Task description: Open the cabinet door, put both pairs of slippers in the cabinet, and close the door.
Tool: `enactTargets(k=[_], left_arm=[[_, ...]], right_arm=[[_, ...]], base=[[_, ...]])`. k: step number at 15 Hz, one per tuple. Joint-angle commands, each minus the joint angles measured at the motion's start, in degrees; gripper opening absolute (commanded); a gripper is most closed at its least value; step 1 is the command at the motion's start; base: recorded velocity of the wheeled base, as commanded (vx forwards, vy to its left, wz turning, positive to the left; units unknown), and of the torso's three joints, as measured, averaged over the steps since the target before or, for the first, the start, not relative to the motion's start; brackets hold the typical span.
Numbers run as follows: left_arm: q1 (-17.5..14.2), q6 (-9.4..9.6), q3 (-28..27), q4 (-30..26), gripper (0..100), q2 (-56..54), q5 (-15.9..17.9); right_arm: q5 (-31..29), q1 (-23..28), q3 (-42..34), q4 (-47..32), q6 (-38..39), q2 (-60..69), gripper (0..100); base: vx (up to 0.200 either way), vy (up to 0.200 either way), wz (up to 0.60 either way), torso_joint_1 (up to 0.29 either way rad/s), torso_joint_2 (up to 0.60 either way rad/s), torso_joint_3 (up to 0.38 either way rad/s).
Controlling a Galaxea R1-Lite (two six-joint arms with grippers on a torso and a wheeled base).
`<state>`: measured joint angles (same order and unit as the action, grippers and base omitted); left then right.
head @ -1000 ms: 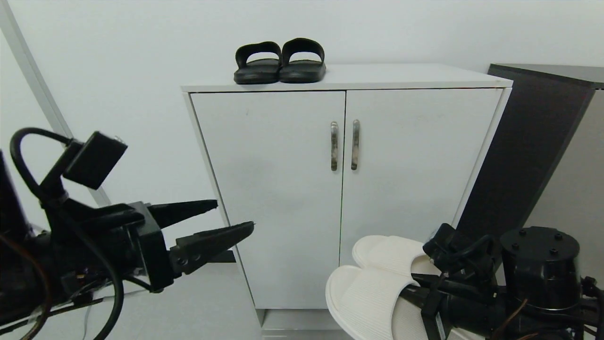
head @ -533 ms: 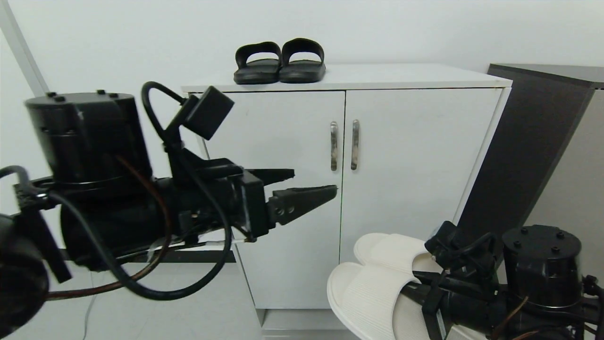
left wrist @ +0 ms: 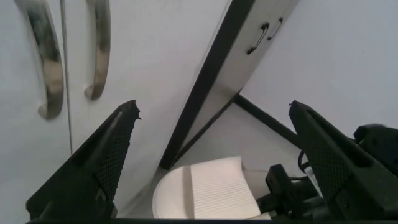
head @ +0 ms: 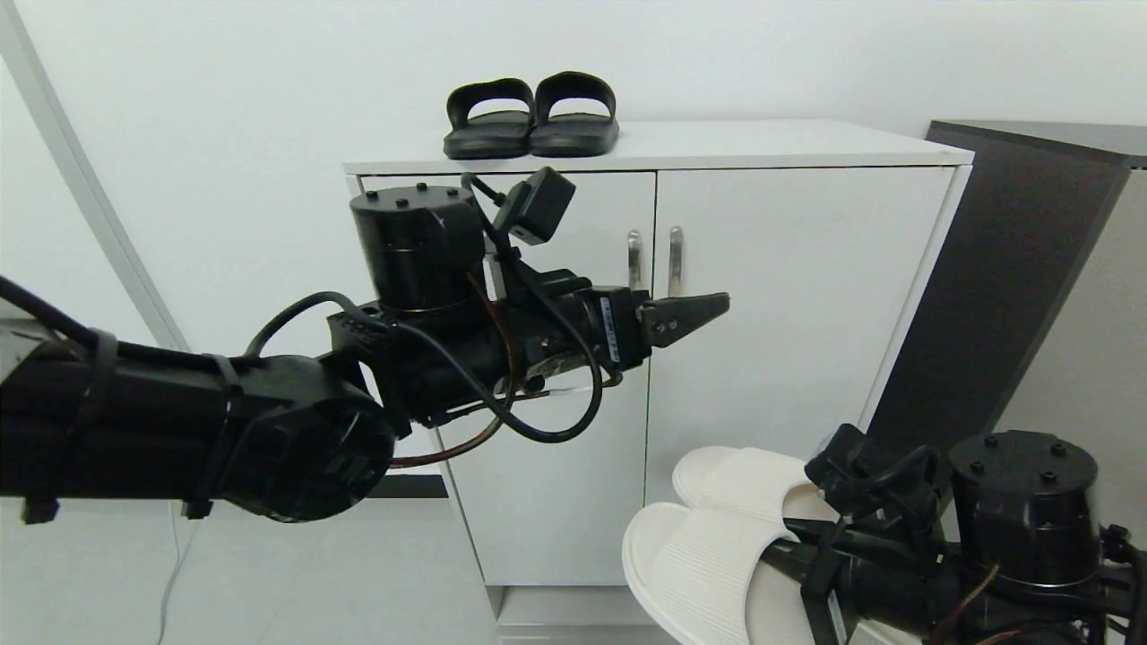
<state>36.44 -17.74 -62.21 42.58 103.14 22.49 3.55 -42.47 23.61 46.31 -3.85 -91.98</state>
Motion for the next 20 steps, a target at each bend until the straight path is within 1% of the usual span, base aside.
enactTargets(k=[1, 2, 4, 6, 7, 9, 10, 13, 15, 17, 20], left_arm=[[-0.1, -0.02, -2.7, -2.2, 100, 0.8, -0.1], [-0.1, -0.02, -5.6, -5.1, 100, 1.2, 0.0], [-0.1, 0.16, -9.7, -9.7, 100, 2.0, 0.0], [-0.1, 0.25, -12.6, -14.5, 100, 2.0, 0.1], [-0.1, 0.33, -13.7, -16.0, 100, 2.0, 0.2], [-0.1, 0.33, -15.0, -17.0, 100, 2.8, 1.1], [-0.1, 0.25, -16.7, -18.1, 100, 3.8, 2.0], [-0.2, 0.33, -20.0, -18.6, 100, 6.5, 2.0], [-0.8, 0.33, -21.1, -18.7, 100, 7.2, 1.9], [-1.2, 0.33, -21.6, -18.7, 100, 7.5, 1.5], [-1.5, 0.33, -24.1, -18.9, 100, 9.8, -2.5]], right_arm=[[0.1, -0.1, 0.0, 0.0, -0.1, -0.7, 0], [0.1, 0.0, -0.1, 0.1, -0.1, -0.7, 0], [0.0, -0.1, 0.0, 0.0, -0.1, -0.7, 0], [0.0, -0.1, -0.1, 0.0, -0.2, -0.6, 0], [0.0, -0.1, -0.1, 0.1, -0.2, -0.6, 0], [0.0, -0.2, -0.1, 0.0, -0.2, -0.7, 0], [0.1, -0.2, -0.1, 0.0, -0.1, -0.7, 0], [0.0, -0.2, -0.1, 0.0, -0.2, -0.7, 0], [0.0, -0.1, -0.1, 0.1, -0.1, -0.7, 0], [0.0, -0.2, -0.1, 0.0, -0.2, -0.7, 0], [0.0, -0.2, -0.1, 0.0, -0.2, -0.7, 0]], base=[[0.000, 0.000, 0.00, 0.000, 0.00, 0.000], [0.000, 0.000, 0.00, 0.000, 0.00, 0.000], [0.000, 0.000, 0.00, 0.000, 0.00, 0.000], [0.000, 0.000, 0.00, 0.000, 0.00, 0.000], [0.000, 0.000, 0.00, 0.000, 0.00, 0.000], [0.000, 0.000, 0.00, 0.000, 0.00, 0.000], [0.000, 0.000, 0.00, 0.000, 0.00, 0.000], [0.000, 0.000, 0.00, 0.000, 0.00, 0.000], [0.000, 0.000, 0.00, 0.000, 0.00, 0.000], [0.000, 0.000, 0.00, 0.000, 0.00, 0.000], [0.000, 0.000, 0.00, 0.000, 0.00, 0.000]])
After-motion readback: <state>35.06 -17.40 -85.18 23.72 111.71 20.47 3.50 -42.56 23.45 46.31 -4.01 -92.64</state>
